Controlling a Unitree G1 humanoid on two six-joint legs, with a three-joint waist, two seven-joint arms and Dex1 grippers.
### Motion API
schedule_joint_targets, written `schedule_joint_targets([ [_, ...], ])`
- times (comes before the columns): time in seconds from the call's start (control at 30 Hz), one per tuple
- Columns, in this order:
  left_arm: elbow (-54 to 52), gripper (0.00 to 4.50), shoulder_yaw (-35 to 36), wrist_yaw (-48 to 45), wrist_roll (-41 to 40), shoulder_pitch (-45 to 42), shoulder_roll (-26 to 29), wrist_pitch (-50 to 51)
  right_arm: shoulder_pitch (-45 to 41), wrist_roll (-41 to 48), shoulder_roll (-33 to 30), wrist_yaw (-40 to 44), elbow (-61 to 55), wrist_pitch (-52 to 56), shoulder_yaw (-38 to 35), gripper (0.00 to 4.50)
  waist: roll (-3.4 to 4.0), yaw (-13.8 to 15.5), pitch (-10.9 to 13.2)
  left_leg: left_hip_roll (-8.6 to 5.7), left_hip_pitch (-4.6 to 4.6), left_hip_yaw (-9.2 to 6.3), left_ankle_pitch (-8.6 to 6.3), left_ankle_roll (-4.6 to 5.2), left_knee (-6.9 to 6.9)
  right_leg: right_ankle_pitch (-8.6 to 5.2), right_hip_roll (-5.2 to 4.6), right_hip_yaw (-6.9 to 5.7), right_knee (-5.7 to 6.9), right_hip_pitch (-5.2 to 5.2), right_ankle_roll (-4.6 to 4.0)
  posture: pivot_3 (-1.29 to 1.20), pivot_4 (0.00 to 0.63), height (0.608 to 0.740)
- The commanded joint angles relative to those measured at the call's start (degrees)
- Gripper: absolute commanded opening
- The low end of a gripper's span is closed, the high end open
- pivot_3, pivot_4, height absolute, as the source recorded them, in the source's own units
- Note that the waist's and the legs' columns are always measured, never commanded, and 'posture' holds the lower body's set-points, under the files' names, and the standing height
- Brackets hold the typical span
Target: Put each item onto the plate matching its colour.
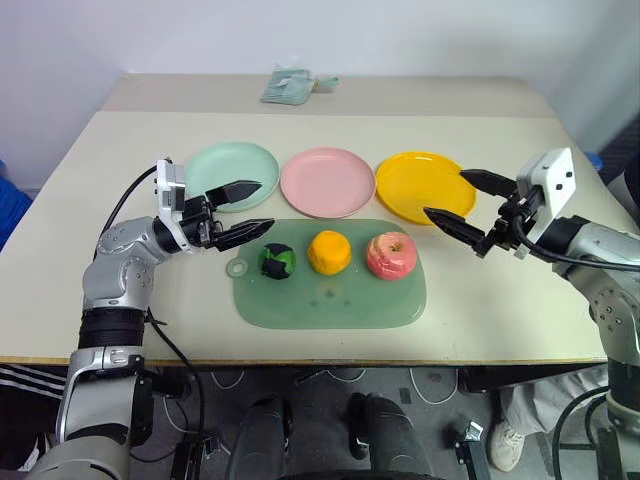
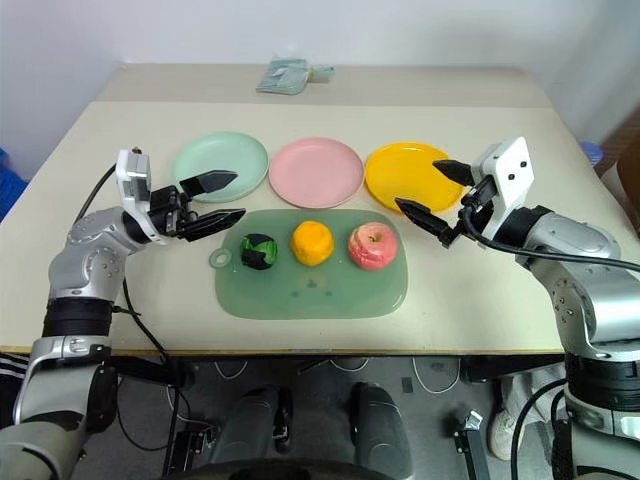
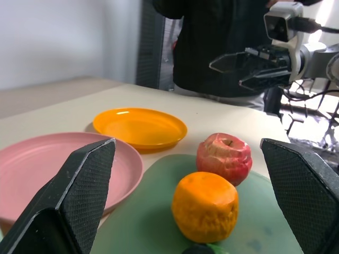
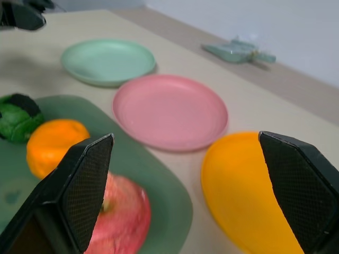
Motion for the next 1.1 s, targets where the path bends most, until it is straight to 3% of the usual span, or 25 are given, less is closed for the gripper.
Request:
schedule_joint_targets([
  [0.03, -1.1, 4.5, 0.3, -0.1, 0.0, -0.4, 0.8, -0.8, -0.7, 0.3, 0.1, 0.3, -0.3, -1.9, -1.8, 4.46, 0.0, -0.1, 0.0, 0.0, 0.01, 0.0, 0.0, 0.0, 0.0, 0.0, 0.01, 0.0, 0.0, 0.0, 0.0, 0.0, 0.15, 0.74],
  [0.37, -0.1, 4.5, 3.5, -2.1, -2.3, 0.0, 5.5, 1.4, -1.9, -1.5, 0.3, 2.7, 0.2, -4.4, 2.2, 4.46, 0.0, 0.0, 0.0, 0.01, 0.0, 0.0, 0.0, 0.0, -0.01, -0.01, 0.01, 0.0, 0.0, -0.01, -0.01, 0.0, 0.15, 0.74],
  [0.6, 2.6, 4.5, 4.1, -4.7, -5.4, -2.9, 7.6, 8.5, -0.7, 4.9, -1.6, 3.4, -7.5, 3.6, 1.8, 4.46, 0.0, 0.2, 0.0, 0.0, -0.03, -0.02, 0.0, 0.0, 0.01, -0.01, -0.02, 0.0, -0.01, 0.0, -0.01, 0.0, 0.15, 0.74],
  [0.9, 8.2, 4.5, -5.2, -12.8, 4.9, -4.3, 8.8, -1.2, 0.2, 6.8, -4.3, 3.2, -16.3, 7.5, 3.1, 4.46, 0.0, 0.1, 0.0, 0.01, -0.02, -0.01, 0.0, 0.0, 0.0, -0.09, -0.01, -0.01, -0.01, -0.01, -0.15, 0.0, 0.15, 0.74],
  [1.1, 15.4, 4.5, -6.8, -10.7, 9.5, -6.5, 5.0, -10.1, 1.3, 6.5, -3.4, 1.4, -18.3, 7.6, 3.1, 4.46, -0.01, 0.2, 0.0, -0.01, -0.05, -0.02, 0.0, 0.0, 0.01, -0.1, -0.03, -0.01, -0.03, -0.01, -0.17, 0.0, 0.15, 0.74],
])
